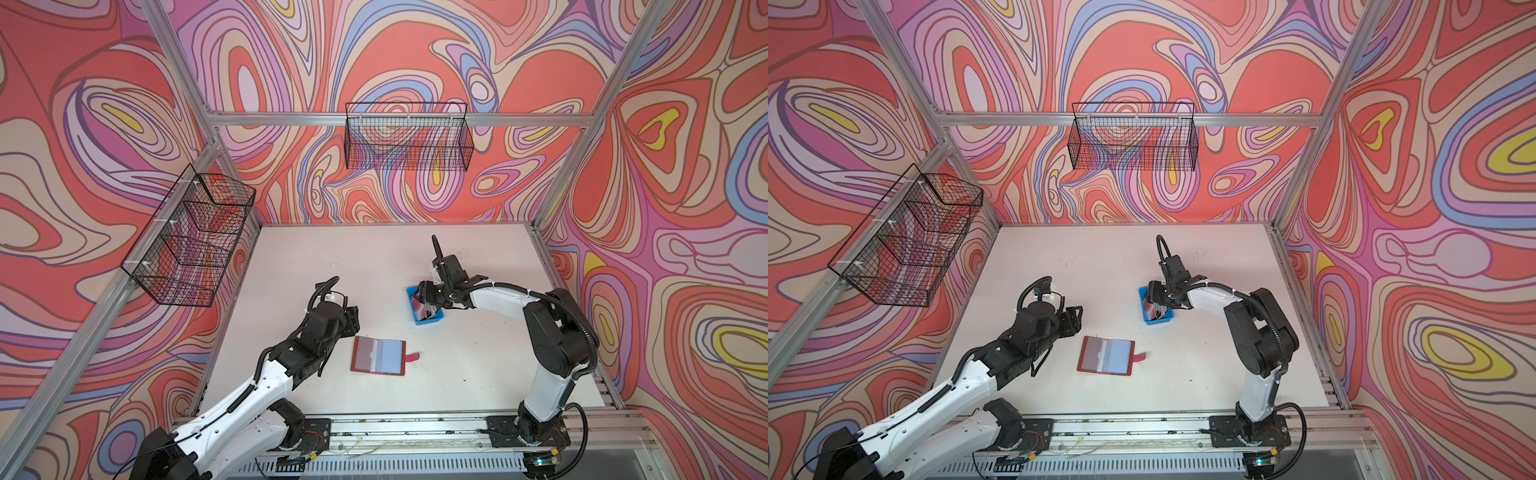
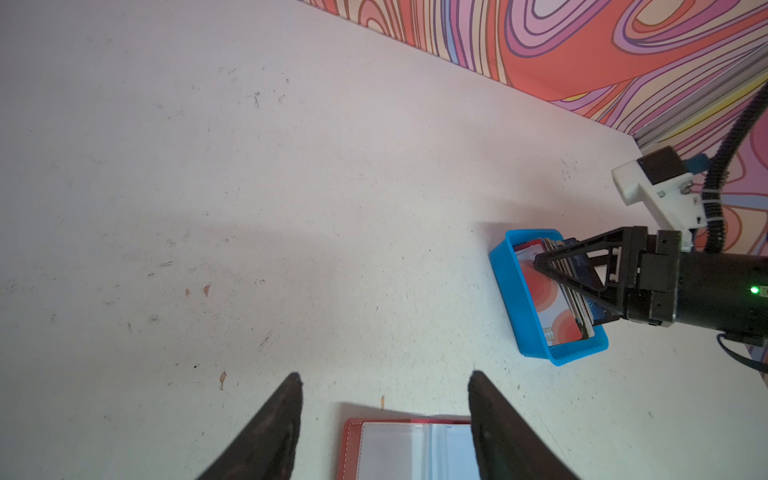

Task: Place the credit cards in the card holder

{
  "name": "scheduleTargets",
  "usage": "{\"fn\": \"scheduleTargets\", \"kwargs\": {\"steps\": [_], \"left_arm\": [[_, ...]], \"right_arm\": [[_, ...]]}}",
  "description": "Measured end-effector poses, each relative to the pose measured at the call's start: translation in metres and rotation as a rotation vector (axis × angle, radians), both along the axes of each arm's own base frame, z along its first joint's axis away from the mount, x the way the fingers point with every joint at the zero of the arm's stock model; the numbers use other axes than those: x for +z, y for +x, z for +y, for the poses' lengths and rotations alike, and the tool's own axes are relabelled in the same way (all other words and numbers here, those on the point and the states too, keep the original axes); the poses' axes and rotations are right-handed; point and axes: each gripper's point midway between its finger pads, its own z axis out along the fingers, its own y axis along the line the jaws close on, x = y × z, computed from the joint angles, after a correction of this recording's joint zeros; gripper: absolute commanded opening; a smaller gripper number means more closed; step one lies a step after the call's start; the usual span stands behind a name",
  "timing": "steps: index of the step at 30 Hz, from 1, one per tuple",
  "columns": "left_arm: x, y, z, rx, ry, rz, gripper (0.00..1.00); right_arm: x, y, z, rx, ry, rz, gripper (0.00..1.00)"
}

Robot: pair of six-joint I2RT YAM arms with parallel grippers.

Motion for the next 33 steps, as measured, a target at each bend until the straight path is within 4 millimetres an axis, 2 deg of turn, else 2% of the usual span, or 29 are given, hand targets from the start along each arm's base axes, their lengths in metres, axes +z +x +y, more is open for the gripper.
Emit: {"fn": "scheduleTargets", "kwargs": {"steps": [7, 15, 28, 33], "left_arm": [[0.0, 0.0, 0.0, 0.0, 0.0, 0.0, 0.65], [0.0, 0.0, 0.0, 0.0, -0.001, -0.001, 0.65], [0.003, 0.0, 0.0, 0.0, -0.005, -0.008, 0.65], [0.004, -0.001, 0.0, -0.001, -0.005, -0.013, 0.65]], "right_arm": [[-0.003, 0.0, -0.016, -0.038, -0.086, 0.0, 0.71], [0.007, 0.003, -0.03, -0.071, -0.151, -0.029, 0.75], [0.008, 0.005, -0.038, -0.092, -0.199, -0.037, 0.72], [0.017, 0.006, -0.041, -0.102, -0.202, -0.057, 0.72]]}}
